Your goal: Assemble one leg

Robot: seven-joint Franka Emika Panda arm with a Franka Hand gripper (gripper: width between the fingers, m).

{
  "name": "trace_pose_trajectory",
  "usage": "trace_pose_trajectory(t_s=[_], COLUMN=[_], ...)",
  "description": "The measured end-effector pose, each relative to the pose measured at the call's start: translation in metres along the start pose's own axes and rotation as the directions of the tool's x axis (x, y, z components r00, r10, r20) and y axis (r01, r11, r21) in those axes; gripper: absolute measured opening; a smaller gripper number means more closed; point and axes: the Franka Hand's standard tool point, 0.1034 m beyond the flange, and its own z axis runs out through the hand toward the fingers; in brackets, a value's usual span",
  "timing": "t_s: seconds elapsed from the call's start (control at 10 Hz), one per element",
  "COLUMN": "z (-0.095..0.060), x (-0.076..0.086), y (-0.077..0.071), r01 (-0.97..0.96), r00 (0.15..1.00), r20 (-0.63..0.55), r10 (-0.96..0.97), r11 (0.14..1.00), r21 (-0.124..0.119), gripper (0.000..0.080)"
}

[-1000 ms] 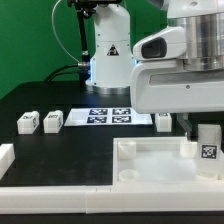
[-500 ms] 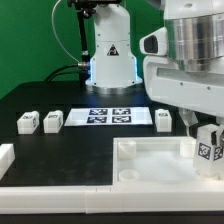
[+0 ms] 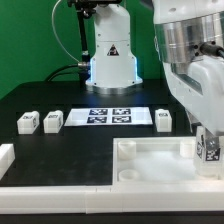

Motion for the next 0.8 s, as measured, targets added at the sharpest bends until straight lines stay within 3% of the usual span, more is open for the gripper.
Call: trace_pose_trajectory(t_s=[0.1,0.2,0.3,0.5,0.6,0.7,0.8], z=[0.001,0.004,0.005,0.005,0.006,0.006,0.006], x=[-0.001,-0.005,-0.010,-0.019,-0.017,-0.017,-0.017], y=[-0.001,-0.001,0.000,0.000,0.000,0.001,0.001], r01=[0.049,0.216,0.399,0.545,0.648,0.772,0.889], r00=[0.999,0.976,0.916,0.838,0.761,0.634,0.449], r20=[-0.003,-0.014,-0.034,-0.035,-0.034,-0.039,-0.043], r10=[-0.049,-0.216,-0.399,-0.545,-0.648,-0.772,-0.892], r11=[0.999,0.976,0.917,0.839,0.761,0.635,0.451], r21=[0.007,0.017,0.003,-0.005,-0.011,-0.033,-0.073], gripper=[0.0482,0.0620,0.0641,0.0647,0.0647,0.0649,0.0649])
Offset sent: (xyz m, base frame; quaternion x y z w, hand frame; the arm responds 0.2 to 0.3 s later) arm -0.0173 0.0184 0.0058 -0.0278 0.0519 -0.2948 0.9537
